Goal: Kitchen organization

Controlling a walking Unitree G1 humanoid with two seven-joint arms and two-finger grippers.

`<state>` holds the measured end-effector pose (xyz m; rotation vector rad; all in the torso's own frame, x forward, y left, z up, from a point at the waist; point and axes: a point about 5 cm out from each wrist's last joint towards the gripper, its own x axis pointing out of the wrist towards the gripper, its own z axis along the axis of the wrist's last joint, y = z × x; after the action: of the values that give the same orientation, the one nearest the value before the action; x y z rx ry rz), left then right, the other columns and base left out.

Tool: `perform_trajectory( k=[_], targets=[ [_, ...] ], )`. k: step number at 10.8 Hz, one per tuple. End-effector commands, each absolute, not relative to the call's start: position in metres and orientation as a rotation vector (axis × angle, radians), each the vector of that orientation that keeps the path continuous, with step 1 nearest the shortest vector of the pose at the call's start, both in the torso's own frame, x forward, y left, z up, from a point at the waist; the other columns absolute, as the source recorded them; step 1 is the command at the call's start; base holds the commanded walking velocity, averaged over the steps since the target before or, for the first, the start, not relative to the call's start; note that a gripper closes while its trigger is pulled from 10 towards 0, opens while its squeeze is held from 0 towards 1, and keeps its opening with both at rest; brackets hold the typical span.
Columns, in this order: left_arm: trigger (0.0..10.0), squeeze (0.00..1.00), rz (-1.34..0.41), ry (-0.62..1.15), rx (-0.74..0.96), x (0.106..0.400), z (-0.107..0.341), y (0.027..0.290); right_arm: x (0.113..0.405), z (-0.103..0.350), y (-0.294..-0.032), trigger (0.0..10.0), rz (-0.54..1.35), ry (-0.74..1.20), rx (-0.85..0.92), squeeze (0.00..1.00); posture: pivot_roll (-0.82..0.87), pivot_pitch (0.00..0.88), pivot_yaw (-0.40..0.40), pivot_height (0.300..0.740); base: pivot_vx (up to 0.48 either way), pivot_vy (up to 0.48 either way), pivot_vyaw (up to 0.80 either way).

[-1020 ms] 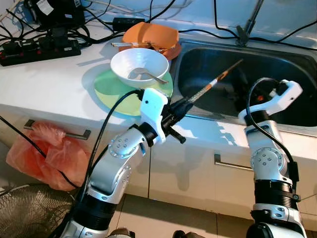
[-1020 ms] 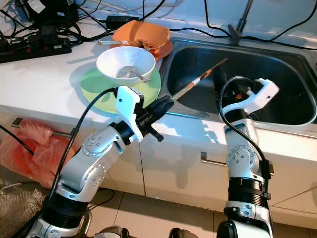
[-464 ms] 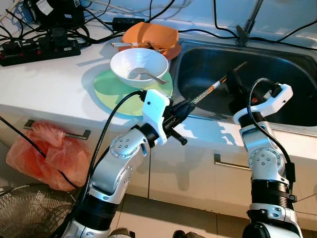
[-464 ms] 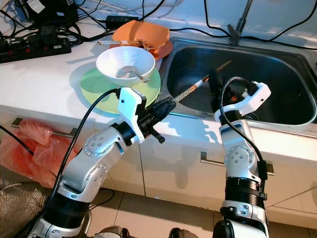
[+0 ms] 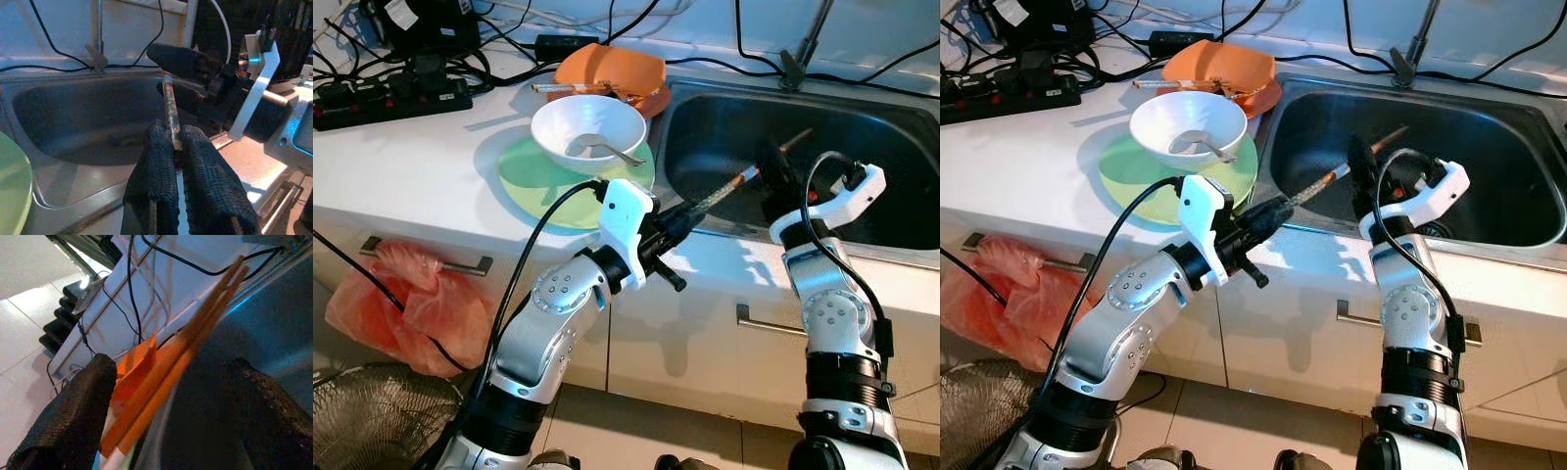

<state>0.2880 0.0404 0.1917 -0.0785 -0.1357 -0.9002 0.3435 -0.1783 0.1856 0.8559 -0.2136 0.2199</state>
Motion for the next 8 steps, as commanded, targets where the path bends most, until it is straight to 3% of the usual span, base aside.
perform_trajectory(
  k=[1, 3, 4, 5, 8],
  targets=[
    [10.0, 0.0, -0.942, -0.126, -0.084, 0.2845, 0.1915, 0.0349, 0.345, 0.1878, -0.1787, 10.0, 0.219, -0.214, 0.878, 0.0, 0.18, 0.096, -0.027, 0.74, 0.0, 0.0, 0.0],
    [10.0, 0.0, -0.944, -0.122, -0.084, 0.2844, 0.1905, 0.0345, 0.3451, 0.1887, -0.179, 10.0, 0.219, -0.218, 0.883, 0.0, 0.18, 0.098, -0.027, 0.74, 0.0, 0.0, 0.0],
    [10.0, 0.0, -0.94, -0.121, -0.084, 0.2847, 0.1903, 0.0351, 0.345, 0.1896, -0.1787, 4.1, 0.221, -0.223, 0.885, 0.0, 0.18, 0.098, -0.026, 0.74, 0.0, 0.0, 0.0],
    [10.0, 0.0, -0.933, -0.122, -0.084, 0.2853, 0.1903, 0.0357, 0.3447, 0.1912, -0.1785, 0.0, 0.227, -0.234, 0.897, 0.0, 0.18, 0.098, -0.026, 0.74, 0.0, 0.0, 0.0],
    [10.0, 0.0, -0.919, -0.126, -0.086, 0.2874, 0.1908, 0.0368, 0.3443, 0.1899, -0.1775, 0.0, 0.23, -0.228, 0.898, 0.0, 0.18, 0.097, -0.026, 0.74, 0.0, 0.0, 0.0]
  ],
)
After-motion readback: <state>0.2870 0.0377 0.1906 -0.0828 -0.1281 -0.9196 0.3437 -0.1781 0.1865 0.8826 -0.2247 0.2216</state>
